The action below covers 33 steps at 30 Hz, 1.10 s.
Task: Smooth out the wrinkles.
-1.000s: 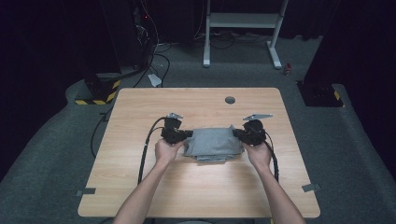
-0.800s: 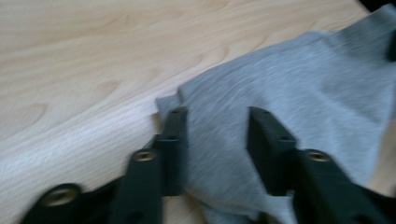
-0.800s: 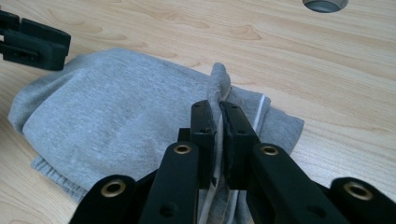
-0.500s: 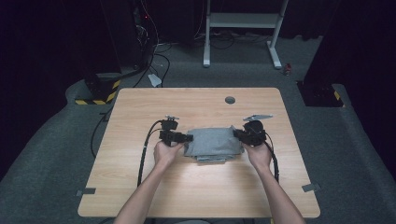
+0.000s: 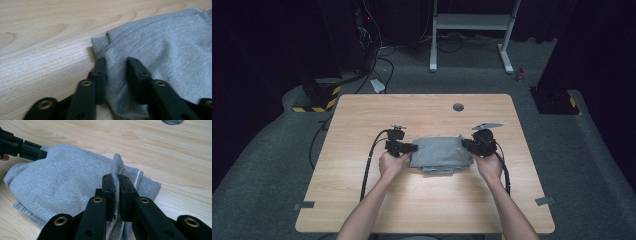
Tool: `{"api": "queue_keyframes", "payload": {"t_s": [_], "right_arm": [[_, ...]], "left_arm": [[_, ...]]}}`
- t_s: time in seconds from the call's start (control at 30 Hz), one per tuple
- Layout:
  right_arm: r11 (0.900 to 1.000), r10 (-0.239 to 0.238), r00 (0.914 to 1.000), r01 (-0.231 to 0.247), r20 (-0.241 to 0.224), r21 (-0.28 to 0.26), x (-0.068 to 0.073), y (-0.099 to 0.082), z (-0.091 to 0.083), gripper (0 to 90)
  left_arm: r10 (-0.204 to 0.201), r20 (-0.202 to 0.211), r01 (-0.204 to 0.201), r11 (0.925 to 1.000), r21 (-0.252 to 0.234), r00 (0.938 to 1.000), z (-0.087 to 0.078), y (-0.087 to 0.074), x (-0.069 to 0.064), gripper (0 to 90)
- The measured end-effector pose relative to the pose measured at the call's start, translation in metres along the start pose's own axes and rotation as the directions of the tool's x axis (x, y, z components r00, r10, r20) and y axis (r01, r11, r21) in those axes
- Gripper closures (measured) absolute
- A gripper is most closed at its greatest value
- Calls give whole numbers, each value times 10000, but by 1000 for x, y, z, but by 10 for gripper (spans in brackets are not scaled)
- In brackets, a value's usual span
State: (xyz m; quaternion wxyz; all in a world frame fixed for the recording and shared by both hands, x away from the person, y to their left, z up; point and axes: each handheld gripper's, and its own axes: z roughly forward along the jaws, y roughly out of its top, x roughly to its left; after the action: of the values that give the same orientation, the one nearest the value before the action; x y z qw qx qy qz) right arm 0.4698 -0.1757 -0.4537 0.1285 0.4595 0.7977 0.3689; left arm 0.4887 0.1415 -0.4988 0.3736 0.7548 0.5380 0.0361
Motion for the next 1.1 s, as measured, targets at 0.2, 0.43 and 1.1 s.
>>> {"api": "queue_keyframes", "payload": {"t_s": [0.2,0.43,1.1], "right_arm": [[10000,-45,10000,45,38,4,1,0,-1,844],[9994,-184,9998,182,-50,-299,5,2,-10,844],[9953,-944,9954,940,-157,-218,25,-70,-29,842]], "left_arm": [[565,-115,-570,9975,-428,9983,-11,3,-3,858],[1025,346,-971,9865,-1319,9941,-33,5,-10,862],[2427,1114,-2309,9669,-1088,9637,-52,-47,-31,862]]}}
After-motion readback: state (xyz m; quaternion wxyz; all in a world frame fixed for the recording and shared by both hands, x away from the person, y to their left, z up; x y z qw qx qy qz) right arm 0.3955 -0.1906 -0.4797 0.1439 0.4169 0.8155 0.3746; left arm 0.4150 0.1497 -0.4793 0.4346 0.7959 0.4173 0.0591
